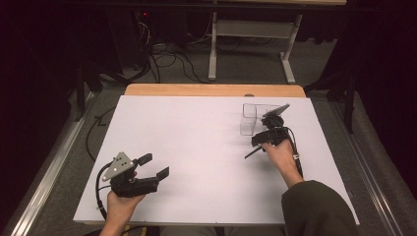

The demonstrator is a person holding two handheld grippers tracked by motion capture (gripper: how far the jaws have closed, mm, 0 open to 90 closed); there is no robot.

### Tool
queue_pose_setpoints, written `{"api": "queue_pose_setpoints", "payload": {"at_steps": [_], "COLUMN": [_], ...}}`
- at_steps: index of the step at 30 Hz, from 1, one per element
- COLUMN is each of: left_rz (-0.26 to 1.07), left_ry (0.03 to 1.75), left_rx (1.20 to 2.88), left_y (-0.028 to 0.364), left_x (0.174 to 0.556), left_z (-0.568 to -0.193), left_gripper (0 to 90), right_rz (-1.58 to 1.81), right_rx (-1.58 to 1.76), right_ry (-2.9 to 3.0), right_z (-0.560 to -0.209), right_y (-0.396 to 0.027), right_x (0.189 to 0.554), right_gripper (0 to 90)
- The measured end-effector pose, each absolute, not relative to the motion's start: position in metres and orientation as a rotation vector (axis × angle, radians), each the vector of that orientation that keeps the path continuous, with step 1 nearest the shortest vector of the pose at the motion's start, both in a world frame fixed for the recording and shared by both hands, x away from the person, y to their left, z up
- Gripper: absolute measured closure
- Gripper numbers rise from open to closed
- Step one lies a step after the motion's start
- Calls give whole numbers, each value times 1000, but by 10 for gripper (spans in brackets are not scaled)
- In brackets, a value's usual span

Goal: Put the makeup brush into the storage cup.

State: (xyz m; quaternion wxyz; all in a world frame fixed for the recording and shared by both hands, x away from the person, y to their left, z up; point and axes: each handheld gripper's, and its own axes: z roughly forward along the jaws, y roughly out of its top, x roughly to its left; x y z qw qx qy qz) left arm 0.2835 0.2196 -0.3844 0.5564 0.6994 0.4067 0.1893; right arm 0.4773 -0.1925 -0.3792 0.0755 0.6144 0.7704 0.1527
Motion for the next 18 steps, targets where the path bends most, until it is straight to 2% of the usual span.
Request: {"api": "queue_pose_setpoints", "payload": {"at_steps": [18], "left_rz": [450], "left_ry": [959], "left_rx": [1652], "left_y": [220], "left_x": [283], "left_z": [-384], "left_gripper": [196], "right_rz": [395], "right_rx": [1859], "right_ry": [2307], "right_z": [-391], "right_y": [-190], "right_x": [482], "right_gripper": [275]}}
